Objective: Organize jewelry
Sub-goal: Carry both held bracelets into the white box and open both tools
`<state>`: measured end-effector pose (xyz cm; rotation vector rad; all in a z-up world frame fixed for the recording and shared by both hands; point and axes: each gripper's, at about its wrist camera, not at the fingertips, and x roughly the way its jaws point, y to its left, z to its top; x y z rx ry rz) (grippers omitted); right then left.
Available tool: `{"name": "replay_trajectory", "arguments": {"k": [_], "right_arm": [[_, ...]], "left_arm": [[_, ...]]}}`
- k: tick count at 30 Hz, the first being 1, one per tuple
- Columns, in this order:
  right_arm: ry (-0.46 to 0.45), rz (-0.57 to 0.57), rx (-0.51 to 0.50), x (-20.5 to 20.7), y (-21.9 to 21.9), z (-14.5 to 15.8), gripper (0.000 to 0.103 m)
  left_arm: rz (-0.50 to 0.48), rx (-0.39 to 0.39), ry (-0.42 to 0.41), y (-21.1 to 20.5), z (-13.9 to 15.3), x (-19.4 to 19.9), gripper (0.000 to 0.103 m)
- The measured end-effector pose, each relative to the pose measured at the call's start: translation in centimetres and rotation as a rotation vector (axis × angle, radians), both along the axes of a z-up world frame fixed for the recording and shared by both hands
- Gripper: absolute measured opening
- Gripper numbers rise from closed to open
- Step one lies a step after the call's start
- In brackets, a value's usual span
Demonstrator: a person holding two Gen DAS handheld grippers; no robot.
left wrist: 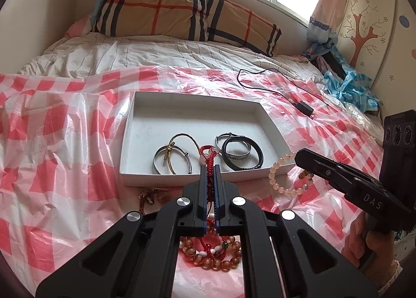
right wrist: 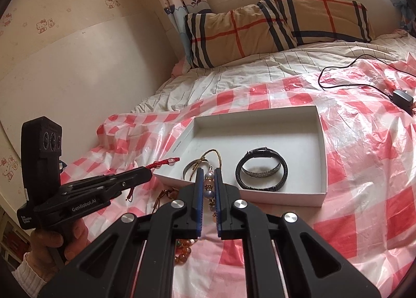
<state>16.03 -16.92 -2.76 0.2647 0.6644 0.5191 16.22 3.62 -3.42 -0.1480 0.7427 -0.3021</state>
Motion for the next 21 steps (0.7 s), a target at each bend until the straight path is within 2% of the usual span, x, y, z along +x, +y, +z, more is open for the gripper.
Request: {"name": "replay_trajectory", "arguments": {"k": [21], "right_arm": [[-0.021, -0.006, 0.002, 2.9, 0.8, 0.2, 0.009]], "left_arm": [[-0.002, 0.027, -0.024, -2.0, -0.2, 2.2, 0.004]]}}
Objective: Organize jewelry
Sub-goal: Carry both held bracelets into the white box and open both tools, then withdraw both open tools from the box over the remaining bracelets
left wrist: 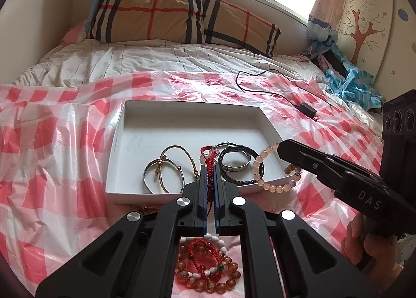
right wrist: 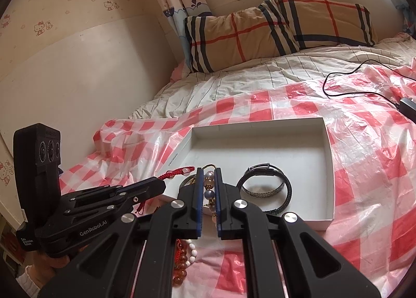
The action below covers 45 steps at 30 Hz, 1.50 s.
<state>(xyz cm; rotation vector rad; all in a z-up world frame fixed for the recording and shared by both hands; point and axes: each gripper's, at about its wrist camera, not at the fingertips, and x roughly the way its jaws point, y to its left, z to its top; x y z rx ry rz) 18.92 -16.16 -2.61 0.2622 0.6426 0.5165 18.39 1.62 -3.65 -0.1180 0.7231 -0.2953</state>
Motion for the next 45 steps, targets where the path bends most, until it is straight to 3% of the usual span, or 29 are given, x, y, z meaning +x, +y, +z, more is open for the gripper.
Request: {"name": "replay_trajectory", "arguments": {"k": [10, 11, 13, 16, 23, 30, 35, 38, 41, 45], "right_arm": [[-0.024, -0.016, -0.031, 1.7, 0.7, -0.1, 0.009], [-0.023, -0.038, -0.052, 2.2, 0.8, -0.3, 0.011], [0.010, -0.085, -0.052, 3.7, 0.6, -1.0, 0.036], [0.032, -0.088, -0.057, 4.1, 0.2, -1.5, 0.036], [0.039, -0.081, -0.077, 3.8, 0.3, -1.7, 0.039], [0.052, -0.077, -0.113, 3.9, 0.7, -2.2, 0.042], [0.088, -0.062, -0.164, 4.4, 1.5, -3.2, 0.043], [0.096, -0.048, -0.197, 4.4, 2.2, -3.7, 0.043], [0.098, -0.036, -0.219, 4.2, 2.6, -3.8, 0.051], [0.128, -0.040, -0.243, 4.5, 2.8, -4.5, 0.051]], "left_arm": [[0.021, -0.010, 0.001, -0.5, -0.3, 1.6, 0.004], [0.027, -0.002, 0.006, -0.6, -0.5, 1.7, 0.004], [0.045, 0.023, 0.028, -0.8, -1.0, 2.2, 0.005], [0.055, 0.059, 0.048, -1.0, -1.5, 2.4, 0.007], [0.058, 0.078, 0.051, -0.9, -1.7, 2.3, 0.022], [0.066, 0.089, 0.055, -0.8, -1.8, 2.2, 0.030], [0.111, 0.101, 0.042, 0.1, -1.5, 2.1, 0.043], [0.166, 0.083, 0.058, 2.2, -1.4, 2.0, 0.045], [0.202, 0.078, 0.083, 4.1, -1.5, 1.9, 0.045], [0.226, 0.082, 0.099, 5.7, -1.7, 1.4, 0.045]]}}
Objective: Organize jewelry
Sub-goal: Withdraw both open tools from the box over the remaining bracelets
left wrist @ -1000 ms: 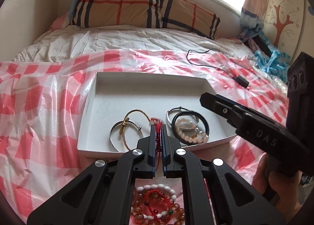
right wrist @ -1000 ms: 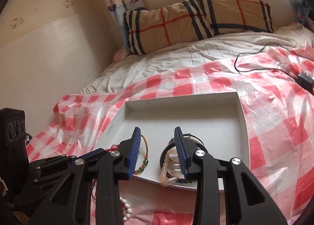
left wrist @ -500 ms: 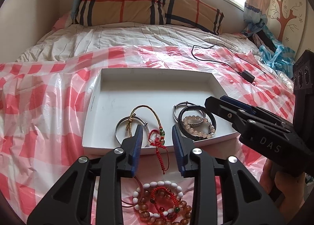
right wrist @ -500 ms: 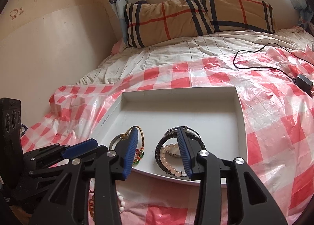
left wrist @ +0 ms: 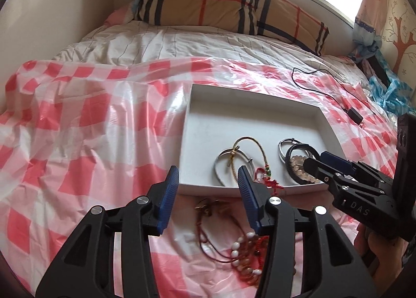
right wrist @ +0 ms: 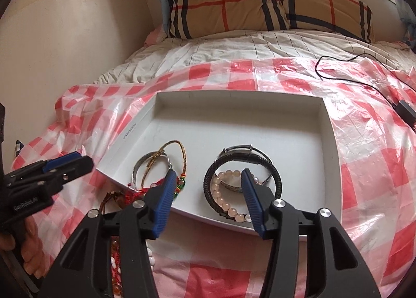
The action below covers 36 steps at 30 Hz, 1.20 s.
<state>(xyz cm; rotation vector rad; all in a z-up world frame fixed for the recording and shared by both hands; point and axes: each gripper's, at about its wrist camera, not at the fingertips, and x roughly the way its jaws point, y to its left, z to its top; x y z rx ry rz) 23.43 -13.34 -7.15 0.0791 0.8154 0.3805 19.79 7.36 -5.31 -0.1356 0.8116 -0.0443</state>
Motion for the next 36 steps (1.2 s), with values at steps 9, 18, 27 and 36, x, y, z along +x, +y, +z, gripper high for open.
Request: {"name": "replay_trajectory", "arguments": {"k": [9, 18, 27, 36], "right_arm": [[0.038, 0.011, 0.033, -0.6, -0.6, 0.2, 0.051], [-0.077, 0.227, -0.413, -3.2, 6.7, -1.8, 0.062], [-0.098, -0.159, -0.033, -0.8, -1.1, 1.7, 0.067], [-0.057, -0.056, -0.197, -2.3, -0.5, 1.7, 0.072]], "left_arm": [[-0.045, 0.138, 0.067, -0.4, -1.2, -0.7, 0.045], [-0.010, 0.131, 0.082, 1.4, -1.0, -1.2, 0.047], [-0.049, 0.149, 0.102, 0.8, -1.3, -1.3, 0.047], [-0.137, 0.235, 0.150, -1.5, -2.9, -1.7, 0.047]]}}
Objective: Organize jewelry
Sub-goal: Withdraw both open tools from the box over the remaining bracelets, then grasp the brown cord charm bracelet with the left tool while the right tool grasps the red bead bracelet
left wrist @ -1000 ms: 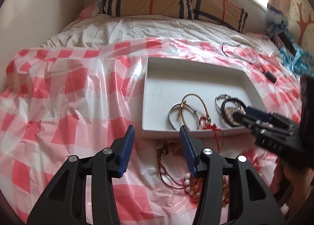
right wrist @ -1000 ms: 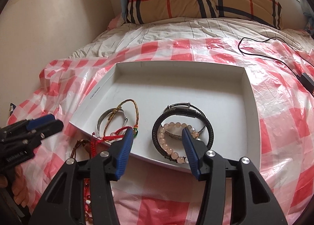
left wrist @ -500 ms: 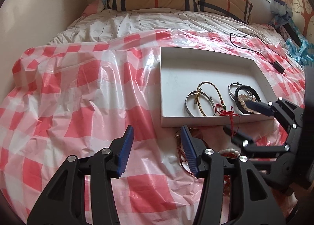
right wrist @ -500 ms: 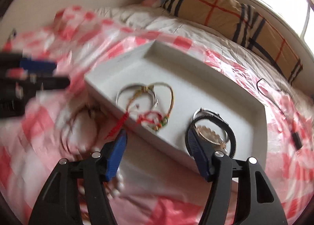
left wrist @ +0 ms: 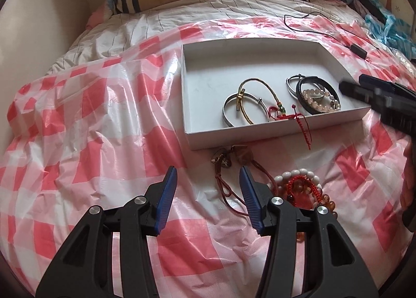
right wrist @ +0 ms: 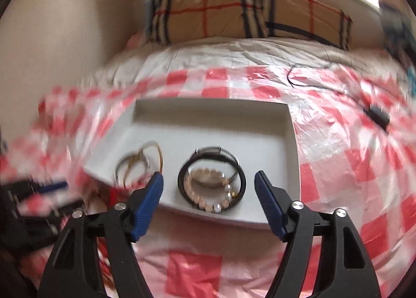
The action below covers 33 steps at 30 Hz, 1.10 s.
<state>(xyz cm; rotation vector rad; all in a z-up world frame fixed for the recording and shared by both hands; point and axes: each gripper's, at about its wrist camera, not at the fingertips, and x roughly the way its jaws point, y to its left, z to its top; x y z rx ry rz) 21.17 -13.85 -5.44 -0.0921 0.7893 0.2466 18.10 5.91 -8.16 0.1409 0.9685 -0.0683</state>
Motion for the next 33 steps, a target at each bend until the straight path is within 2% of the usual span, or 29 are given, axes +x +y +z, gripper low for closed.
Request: {"name": "replay_trajectory", "arguments": {"k": [1, 3, 6, 7, 8, 9, 10, 12, 15, 18, 20, 25, 27, 29, 31, 32, 33], "right_arm": [[-0.015, 0.028, -0.082, -0.2, 1.1, -0.3, 0.072], [-0.017, 0.085, -0.183, -0.4, 3.3, -1.4, 0.072], [-0.020, 0.158, -0.239, 0.1, 5.6, -2.7, 0.072], [-0.017, 0.174, -0.209, 0.4, 6.0, -2.9, 0.074], [0.003, 0.182, -0.120, 0.8, 5.7, -2.7, 0.074], [0.032, 0.166, 0.033, 1.3, 4.7, -2.4, 0.074], [0.047, 0.129, 0.136, 1.8, 3.6, -2.3, 0.075], [0.047, 0.027, 0.221, 2.2, 1.6, -2.1, 0.076], [0.057, -0.124, 0.220, 2.6, -1.1, -2.2, 0.076], [0.060, -0.143, 0.217, 2.7, -1.8, -1.9, 0.076], [0.068, -0.082, 0.197, 2.0, -1.0, -1.2, 0.076], [0.103, 0.181, 0.025, -1.9, 3.1, -1.3, 0.076], [0.151, 0.240, 0.018, -2.5, 4.5, -2.3, 0.076], [0.185, 0.283, 0.035, -2.9, 5.8, -3.2, 0.076], [0.180, 0.325, -0.009, -3.6, 7.1, -3.7, 0.069], [0.180, 0.334, -0.051, -3.8, 7.6, -4.2, 0.065], [0.188, 0.332, -0.107, -4.0, 7.9, -4.8, 0.052]], "left_arm": [[0.003, 0.002, 0.005, 0.0, -0.1, 0.0, 0.047], [0.004, 0.004, 0.010, 0.1, -0.2, 0.0, 0.047], [0.008, -0.001, 0.011, 0.4, -0.1, -0.1, 0.047], [0.009, -0.002, 0.013, 0.5, -0.1, -0.1, 0.047], [0.009, -0.003, 0.014, 0.6, -0.1, 0.0, 0.047], [0.007, -0.004, 0.016, 0.5, -0.1, 0.0, 0.047], [0.004, -0.004, 0.017, 0.4, -0.2, 0.0, 0.047], [-0.008, -0.002, 0.019, 0.1, -0.2, 0.0, 0.047], [-0.028, 0.005, 0.024, -0.4, -0.4, -0.1, 0.047], [-0.040, 0.007, 0.029, -0.9, -0.7, -0.1, 0.047], [-0.044, 0.007, 0.034, -1.2, -1.1, 0.1, 0.047], [-0.048, 0.029, 0.039, -2.0, -2.1, 0.5, 0.047], [-0.056, 0.072, 0.037, -2.6, -2.6, 0.5, 0.042], [-0.073, 0.104, 0.055, -3.0, -3.1, 0.4, 0.021], [-0.098, 0.100, 0.084, -2.9, -3.1, 0.2, 0.007], [-0.104, 0.080, 0.099, -2.6, -3.0, 0.1, 0.004], [-0.110, 0.059, 0.113, -2.3, -2.8, -0.1, 0.004]]}}
